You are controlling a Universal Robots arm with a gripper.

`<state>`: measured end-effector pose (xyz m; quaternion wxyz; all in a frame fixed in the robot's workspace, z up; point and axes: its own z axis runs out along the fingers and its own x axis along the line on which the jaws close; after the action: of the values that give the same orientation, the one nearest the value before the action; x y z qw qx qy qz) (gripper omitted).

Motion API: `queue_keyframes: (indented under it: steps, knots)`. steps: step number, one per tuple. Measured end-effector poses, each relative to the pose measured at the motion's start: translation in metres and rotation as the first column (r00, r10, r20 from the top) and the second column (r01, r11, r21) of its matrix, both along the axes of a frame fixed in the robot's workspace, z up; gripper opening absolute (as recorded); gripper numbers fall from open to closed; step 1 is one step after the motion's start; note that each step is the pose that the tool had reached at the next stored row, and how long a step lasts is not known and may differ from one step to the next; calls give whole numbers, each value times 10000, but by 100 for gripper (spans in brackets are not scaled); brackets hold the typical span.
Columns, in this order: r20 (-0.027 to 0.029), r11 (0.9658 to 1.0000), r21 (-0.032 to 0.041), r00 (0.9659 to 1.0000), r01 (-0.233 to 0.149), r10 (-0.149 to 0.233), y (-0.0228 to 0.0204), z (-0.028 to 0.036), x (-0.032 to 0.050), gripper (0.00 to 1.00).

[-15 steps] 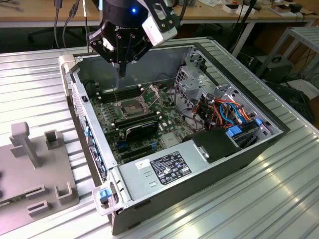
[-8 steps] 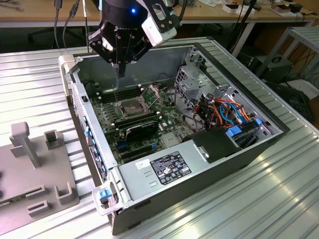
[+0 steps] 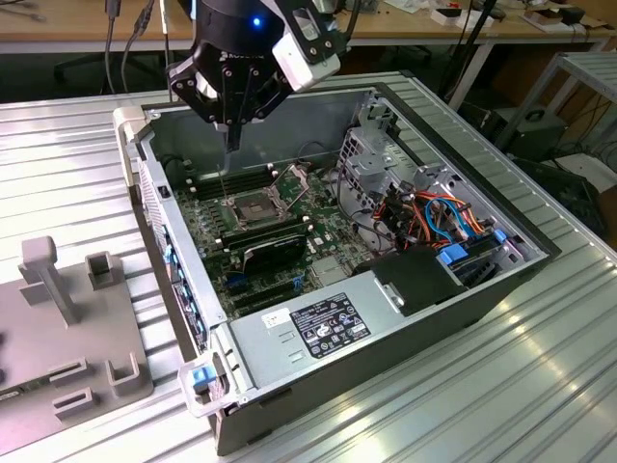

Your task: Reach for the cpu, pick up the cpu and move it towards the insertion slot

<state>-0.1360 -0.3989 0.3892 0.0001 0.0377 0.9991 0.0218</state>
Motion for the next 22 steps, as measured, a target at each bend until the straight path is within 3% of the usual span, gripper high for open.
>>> queue_keyframes:
  steps: [9, 22]
  knots:
    - [-48, 10000, -1, 10000, 1, -1, 0, -8, -16, 11]
    - [-51, 10000, -1, 10000, -2, 2, 0, -11, -62, 11]
